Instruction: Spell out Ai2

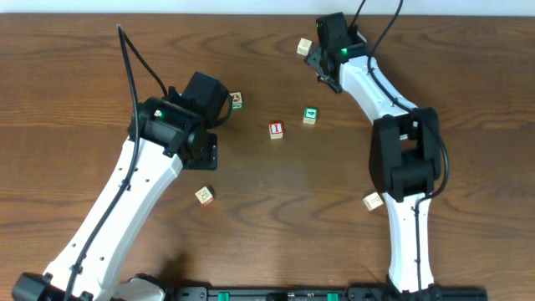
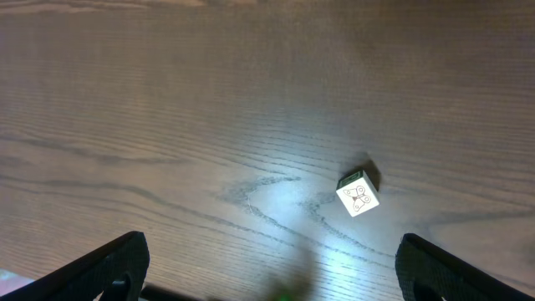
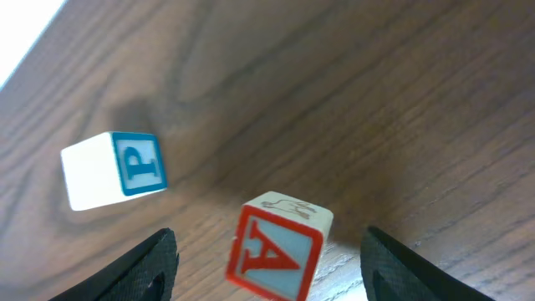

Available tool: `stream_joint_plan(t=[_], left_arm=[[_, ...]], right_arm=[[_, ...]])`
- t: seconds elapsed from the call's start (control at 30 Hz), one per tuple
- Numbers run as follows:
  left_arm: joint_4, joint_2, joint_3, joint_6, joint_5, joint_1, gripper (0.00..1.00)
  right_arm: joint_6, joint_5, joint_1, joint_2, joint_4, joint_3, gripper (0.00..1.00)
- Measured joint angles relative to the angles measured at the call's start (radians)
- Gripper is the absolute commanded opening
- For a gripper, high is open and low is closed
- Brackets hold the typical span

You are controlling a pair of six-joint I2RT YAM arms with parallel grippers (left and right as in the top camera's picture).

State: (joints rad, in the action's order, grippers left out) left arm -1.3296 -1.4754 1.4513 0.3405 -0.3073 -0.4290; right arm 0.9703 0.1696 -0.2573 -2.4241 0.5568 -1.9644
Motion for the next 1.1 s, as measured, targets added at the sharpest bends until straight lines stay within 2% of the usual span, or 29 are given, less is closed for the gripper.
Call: stream_joint_plan(t=[0.17, 0.23, 0.33, 0.43, 0.6, 0.73, 0.8, 1.03, 1.1], left_arm=[[0.002, 0.000, 0.000, 0.000, 0.000, 0.000, 0.95], [0.002, 0.000, 0.000, 0.000, 0.000, 0.000, 0.95], [0.002, 0.000, 0.000, 0.000, 0.000, 0.000, 0.96], [0.002, 0.000, 0.000, 0.000, 0.000, 0.000, 0.95], [0.002, 0.000, 0.000, 0.000, 0.000, 0.000, 0.95], [0.002, 0.000, 0.000, 0.000, 0.000, 0.000, 0.95], [0.002, 0.000, 0.000, 0.000, 0.000, 0.000, 0.95], [0.002, 0.000, 0.000, 0.000, 0.000, 0.000, 0.95], [0.002, 0.000, 0.000, 0.000, 0.000, 0.000, 0.95]], right_arm=[[0.011, 0.011, 0.000, -0.011, -0.001, 0.000, 0.69], [0.017, 0.014, 0.000, -0.011, -0.002, 0.000, 0.65], [0.026, 0.017, 0.000, -0.012, -0.002, 0.000, 0.48], [0.042, 0.020, 0.000, -0.012, 0.000, 0.000, 0.43], [0.048, 0.025, 0.000, -0.017, 0.006, -0.003, 0.24], [0.051, 0.027, 0.000, -0.017, 0.019, -0.012, 0.23], [0.035, 0.023, 0.000, -0.017, 0.022, -0.013, 0.19], [-0.089, 0.024, -0.011, -0.017, 0.080, -0.024, 0.15], [-0.143, 0.030, -0.021, -0.017, 0.098, -0.029, 0.18]])
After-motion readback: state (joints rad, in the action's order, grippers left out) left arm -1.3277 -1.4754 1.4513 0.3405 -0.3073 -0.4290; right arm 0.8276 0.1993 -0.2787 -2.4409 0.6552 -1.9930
